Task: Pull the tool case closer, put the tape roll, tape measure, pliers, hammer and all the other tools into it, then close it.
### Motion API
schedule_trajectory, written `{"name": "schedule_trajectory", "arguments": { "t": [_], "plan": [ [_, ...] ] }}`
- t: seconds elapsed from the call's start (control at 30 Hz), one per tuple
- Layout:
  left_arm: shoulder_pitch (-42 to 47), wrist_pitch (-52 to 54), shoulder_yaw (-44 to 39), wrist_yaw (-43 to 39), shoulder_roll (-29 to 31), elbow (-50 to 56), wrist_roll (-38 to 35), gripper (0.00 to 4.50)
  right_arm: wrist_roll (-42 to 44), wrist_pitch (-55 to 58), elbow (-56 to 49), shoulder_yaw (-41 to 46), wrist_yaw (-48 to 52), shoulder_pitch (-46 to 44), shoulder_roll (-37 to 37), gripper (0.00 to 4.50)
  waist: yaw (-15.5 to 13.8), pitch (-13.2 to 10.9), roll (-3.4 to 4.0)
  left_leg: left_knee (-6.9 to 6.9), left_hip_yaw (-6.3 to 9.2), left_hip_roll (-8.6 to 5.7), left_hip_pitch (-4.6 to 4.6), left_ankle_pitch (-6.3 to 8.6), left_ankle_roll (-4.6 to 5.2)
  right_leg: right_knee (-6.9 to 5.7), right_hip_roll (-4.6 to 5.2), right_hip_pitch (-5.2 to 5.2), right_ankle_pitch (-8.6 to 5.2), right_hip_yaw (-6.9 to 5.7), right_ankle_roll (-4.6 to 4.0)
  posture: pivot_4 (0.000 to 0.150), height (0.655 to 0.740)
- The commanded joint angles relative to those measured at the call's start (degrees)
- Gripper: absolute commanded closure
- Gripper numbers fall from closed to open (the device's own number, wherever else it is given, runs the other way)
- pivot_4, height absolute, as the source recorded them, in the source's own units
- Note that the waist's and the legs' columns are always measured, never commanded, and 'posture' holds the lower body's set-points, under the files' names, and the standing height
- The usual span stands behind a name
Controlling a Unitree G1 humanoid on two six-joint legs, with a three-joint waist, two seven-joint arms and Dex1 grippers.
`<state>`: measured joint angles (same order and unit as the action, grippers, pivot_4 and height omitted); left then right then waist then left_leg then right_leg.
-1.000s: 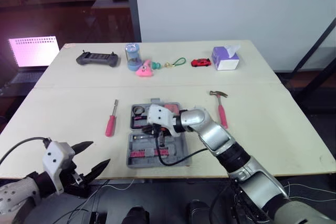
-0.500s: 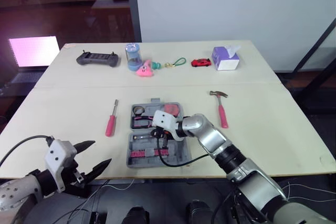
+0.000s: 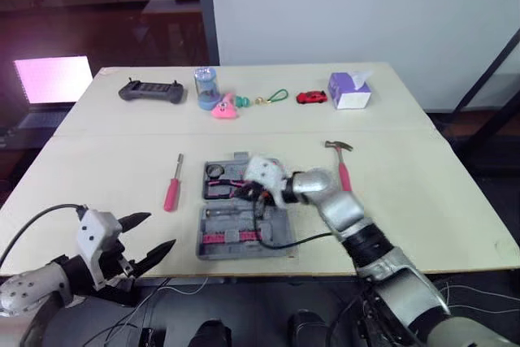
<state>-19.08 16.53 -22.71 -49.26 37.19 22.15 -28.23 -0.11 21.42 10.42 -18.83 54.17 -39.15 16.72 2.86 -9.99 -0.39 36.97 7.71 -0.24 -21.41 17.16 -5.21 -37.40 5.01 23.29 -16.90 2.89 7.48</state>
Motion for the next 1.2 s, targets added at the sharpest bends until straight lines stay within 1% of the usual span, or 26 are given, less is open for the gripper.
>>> {"name": "schedule_trajectory", "arguments": {
  "t": [0.03,0.1,0.17,0.23,0.3,0.37,0.47,0.57,0.63,0.77,0.87,0.97,1.07,1.13,1.2],
  "plan": [
    [0.9,-2.5,-3.0,1.7,-1.3,-3.4,-0.2,0.0,3.6,-0.2,-3.9,6.5,-0.6,3.3,3.9,3.72,-0.3,0.0,-0.03,0.0,-0.01,0.0,0.01,0.0,0.0,0.03,0.0,-0.02,0.0,0.0,0.0,0.15,0.74],
    [1.5,-5.4,-4.9,3.8,-2.4,-6.7,1.6,0.0,4.4,-2.4,-4.2,11.4,-2.3,6.9,7.5,2.77,-0.4,0.0,-0.02,0.0,-0.01,0.0,0.0,0.01,0.01,0.03,0.0,-0.02,0.0,0.0,0.0,0.15,0.74],
    [1.7,-8.3,-8.2,7.4,-4.7,-10.4,2.2,0.0,5.4,-3.7,-6.1,17.2,-4.8,12.5,11.2,1.85,-0.5,0.0,-0.02,0.0,-0.02,0.0,-0.01,0.01,0.01,0.04,0.0,0.0,0.0,0.0,0.0,0.15,0.74],
    [1.1,-10.6,-10.1,9.0,-6.1,-12.6,2.7,0.0,6.6,-3.1,-8.8,21.2,-6.7,17.2,13.1,0.86,-0.5,0.0,-0.03,0.0,-0.04,0.0,-0.03,0.02,0.04,0.08,0.02,-0.01,0.0,0.0,0.0,0.15,0.74],
    [0.7,-12.7,-11.4,10.0,-7.1,-15.6,3.2,0.0,8.2,-1.2,-11.8,24.9,-8.8,21.8,14.1,0.06,-0.3,0.0,-0.03,-0.01,-0.06,-0.01,-0.02,0.03,0.05,0.09,0.02,-0.02,0.0,0.01,0.0,0.15,0.74],
    [0.6,-14.6,-13.1,11.1,-7.8,-19.6,3.3,0.0,10.7,0.5,-14.8,30.0,-11.8,26.8,13.6,0.06,-0.3,0.0,-0.03,-0.01,-0.07,0.01,0.03,0.03,0.06,0.05,-0.01,-0.02,0.0,0.02,0.0,0.15,0.74],
    [0.9,-16.3,-14.6,11.8,-7.9,-24.1,3.0,0.0,12.9,1.8,-18.8,35.3,-15.8,33.6,12.3,0.06,-0.4,0.0,-0.05,0.01,-0.06,0.01,0.05,0.03,0.06,0.02,-0.01,-0.08,0.0,0.01,0.0,0.15,0.74],
    [0.7,-17.2,-13.7,10.8,-7.3,-26.7,3.5,0.0,15.0,3.3,-21.2,38.9,-19.9,39.3,9.6,0.06,-0.6,0.0,-0.09,0.02,-0.05,0.0,0.05,0.04,0.07,0.05,0.0,-0.14,-0.01,0.01,0.01,0.15,0.74],
    [0.6,-17.5,-12.8,10.4,-7.1,-26.8,3.9,0.0,16.0,3.4,-21.9,40.0,-21.4,40.5,8.4,0.06,-0.5,0.0,-0.09,0.03,-0.06,0.0,0.05,0.03,0.07,0.06,0.0,-0.16,-0.01,0.01,0.01,0.15,0.74],
    [1.6,-17.4,-12.6,10.2,-6.7,-26.9,3.7,0.0,17.3,3.1,-21.5,40.3,-23.2,39.8,8.3,0.06,-0.3,0.0,-0.06,0.03,-0.06,0.01,0.12,0.03,0.06,0.02,-0.01,-0.18,-0.01,0.02,0.01,0.15,0.74],
    [2.7,-17.4,-11.1,8.3,-5.1,-26.1,4.3,0.0,17.9,3.6,-22.0,38.6,-23.3,38.6,8.4,0.06,-0.3,0.0,-0.06,0.02,-0.06,0.01,0.12,0.03,0.07,0.02,-0.02,-0.18,-0.01,0.02,0.01,0.15,0.74],
    [4.6,-15.5,-9.6,7.2,-3.3,-23.2,3.3,0.0,17.7,4.9,-23.1,36.7,-23.9,37.0,8.7,0.06,-0.4,0.0,-0.06,0.03,-0.06,0.01,0.11,0.03,0.06,0.02,-0.01,-0.18,-0.01,0.02,0.01,0.15,0.74],
    [6.0,-13.2,-6.3,4.0,-1.1,-18.0,2.2,0.0,18.0,8.4,-24.2,35.0,-25.7,33.8,9.0,0.06,-0.5,0.0,-0.06,0.05,-0.05,0.01,0.09,0.03,0.06,0.02,0.0,-0.19,-0.01,0.02,0.01,0.15,0.74],
    [5.6,-9.5,-3.0,-1.2,0.7,-12.6,-1.4,0.0,17.9,11.3,-25.2,33.4,-27.0,30.4,9.3,0.06,-0.4,0.0,-0.05,0.05,-0.05,0.01,0.09,0.03,0.06,0.01,0.0,-0.18,-0.01,0.01,0.01,0.15,0.74],
    [5.6,-5.9,0.0,-5.2,3.1,-8.8,-3.4,0.0,16.2,14.8,-25.3,31.4,-29.3,26.9,9.8,0.06,-0.2,0.0,-0.02,0.03,-0.05,0.01,0.09,0.03,0.06,0.03,0.0,-0.17,-0.01,0.02,0.01,0.15,0.74]
  ]
}}
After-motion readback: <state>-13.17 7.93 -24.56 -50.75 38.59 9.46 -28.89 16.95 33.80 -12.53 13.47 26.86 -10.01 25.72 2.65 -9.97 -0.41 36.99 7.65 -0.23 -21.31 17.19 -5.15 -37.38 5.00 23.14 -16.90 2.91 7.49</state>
